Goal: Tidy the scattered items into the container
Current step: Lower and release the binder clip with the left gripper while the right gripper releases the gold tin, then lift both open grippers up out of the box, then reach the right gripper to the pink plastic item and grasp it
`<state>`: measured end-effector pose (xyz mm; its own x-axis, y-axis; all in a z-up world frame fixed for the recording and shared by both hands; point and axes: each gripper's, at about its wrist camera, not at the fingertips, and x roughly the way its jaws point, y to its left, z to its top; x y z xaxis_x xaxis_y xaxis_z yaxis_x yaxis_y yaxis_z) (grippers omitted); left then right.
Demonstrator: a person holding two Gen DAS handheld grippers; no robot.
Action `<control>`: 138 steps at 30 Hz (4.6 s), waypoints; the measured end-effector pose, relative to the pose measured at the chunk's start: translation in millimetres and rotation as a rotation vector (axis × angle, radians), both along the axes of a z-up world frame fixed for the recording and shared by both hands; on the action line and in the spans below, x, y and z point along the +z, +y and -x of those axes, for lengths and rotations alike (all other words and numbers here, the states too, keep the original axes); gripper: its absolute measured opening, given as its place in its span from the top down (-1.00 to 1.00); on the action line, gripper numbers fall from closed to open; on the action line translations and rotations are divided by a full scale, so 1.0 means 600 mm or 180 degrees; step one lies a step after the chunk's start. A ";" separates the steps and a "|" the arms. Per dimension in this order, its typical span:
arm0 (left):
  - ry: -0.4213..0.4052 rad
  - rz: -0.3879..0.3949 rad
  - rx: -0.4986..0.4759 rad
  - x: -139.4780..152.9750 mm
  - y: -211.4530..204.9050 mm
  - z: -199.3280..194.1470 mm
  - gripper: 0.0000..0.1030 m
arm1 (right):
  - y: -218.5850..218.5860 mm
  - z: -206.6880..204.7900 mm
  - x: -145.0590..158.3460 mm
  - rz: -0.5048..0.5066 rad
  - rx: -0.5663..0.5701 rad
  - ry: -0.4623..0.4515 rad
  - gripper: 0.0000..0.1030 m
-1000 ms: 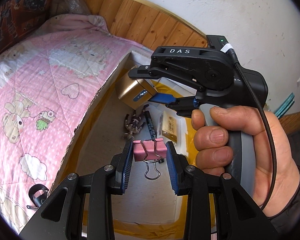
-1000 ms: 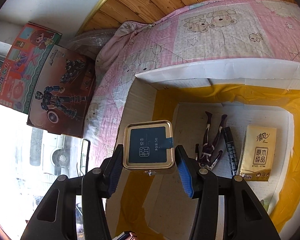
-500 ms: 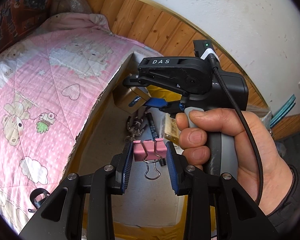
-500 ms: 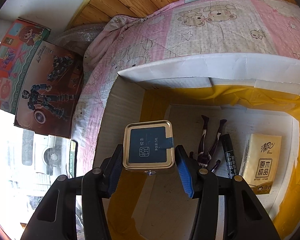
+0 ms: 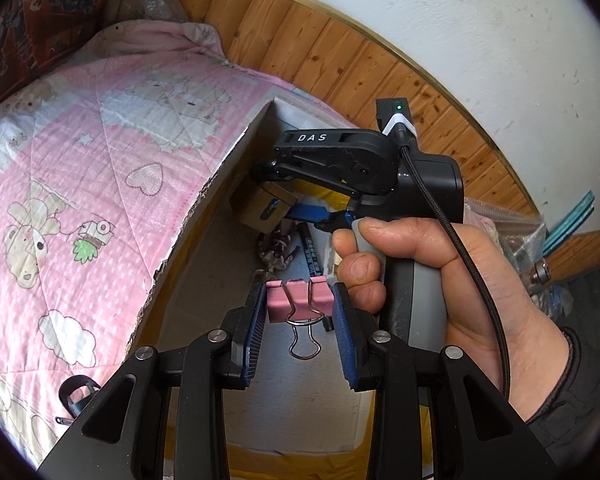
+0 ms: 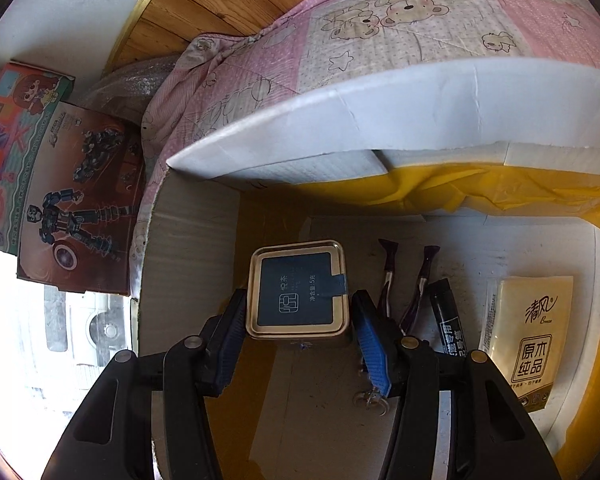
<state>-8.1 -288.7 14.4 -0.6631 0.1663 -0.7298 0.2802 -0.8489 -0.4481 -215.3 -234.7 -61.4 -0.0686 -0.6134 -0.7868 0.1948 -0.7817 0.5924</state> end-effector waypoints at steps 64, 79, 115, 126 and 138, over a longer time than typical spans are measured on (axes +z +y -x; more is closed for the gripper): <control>0.0217 0.0870 0.0171 0.039 0.041 -0.036 0.05 | 0.192 -0.246 0.170 -0.0002 0.0463 0.0476 -0.18; 0.0427 0.0681 0.0063 0.046 0.082 -0.103 0.05 | 0.229 -0.347 0.193 -0.0020 0.0687 0.0883 -0.18; 0.0600 0.0690 -0.0763 0.094 0.337 -0.118 0.05 | 0.505 -0.311 0.172 0.0147 -0.0229 0.1279 0.14; 0.0568 0.0687 -0.1070 0.075 0.400 -0.030 0.05 | 0.550 -0.157 0.109 0.0009 -0.0639 0.1174 0.14; 0.0374 0.0560 -0.1292 -0.010 0.403 0.027 0.05 | 0.507 -0.024 0.025 -0.0242 -0.0522 0.1126 0.23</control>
<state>-24.3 -46.9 8.6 -0.6498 0.3102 -0.6939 -0.1350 -0.9455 -0.2962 -200.6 69.5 -46.6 -0.4359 -0.5126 -0.7398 0.2454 -0.8585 0.4503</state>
